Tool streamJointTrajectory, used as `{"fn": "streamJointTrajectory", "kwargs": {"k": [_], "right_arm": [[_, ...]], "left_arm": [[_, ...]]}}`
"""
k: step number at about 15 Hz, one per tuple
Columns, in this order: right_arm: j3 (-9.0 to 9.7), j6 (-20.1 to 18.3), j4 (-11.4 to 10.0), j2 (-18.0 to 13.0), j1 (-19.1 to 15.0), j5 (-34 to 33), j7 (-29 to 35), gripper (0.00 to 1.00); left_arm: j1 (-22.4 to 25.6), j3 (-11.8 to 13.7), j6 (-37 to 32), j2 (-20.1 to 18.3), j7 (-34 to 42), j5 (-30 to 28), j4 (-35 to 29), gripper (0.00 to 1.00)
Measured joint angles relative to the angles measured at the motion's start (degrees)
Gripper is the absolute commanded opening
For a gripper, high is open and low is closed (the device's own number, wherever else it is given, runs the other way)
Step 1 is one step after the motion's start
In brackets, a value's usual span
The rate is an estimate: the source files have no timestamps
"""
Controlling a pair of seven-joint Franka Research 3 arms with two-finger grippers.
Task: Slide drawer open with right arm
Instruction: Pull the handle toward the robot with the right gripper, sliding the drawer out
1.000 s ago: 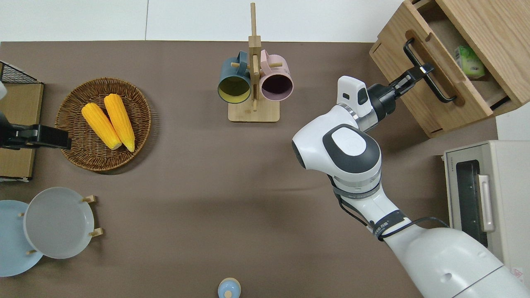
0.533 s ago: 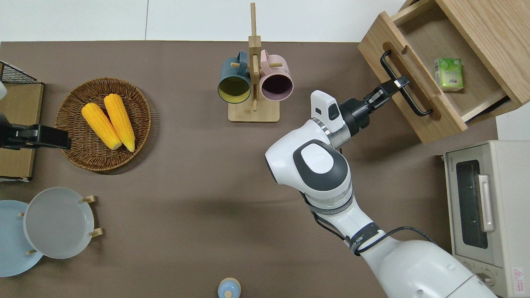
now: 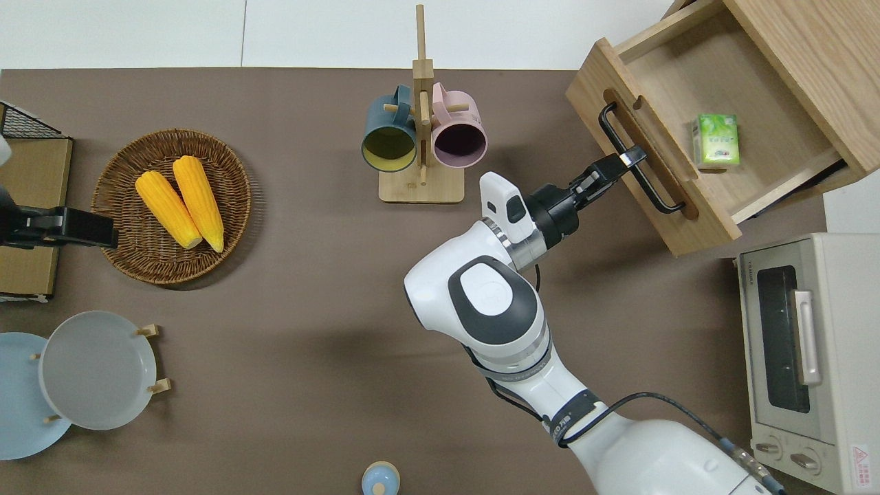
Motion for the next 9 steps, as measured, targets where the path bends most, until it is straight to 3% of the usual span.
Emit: {"fn": "streamJointTrajectory", "kwargs": {"k": [9], "right_arm": [[0.23,-5.2,0.3,0.0,7.8,4.2,0.0,0.090]], "left_arm": [[0.0,0.0,0.0,0.0,0.0,0.0,0.0,1.00]]}}
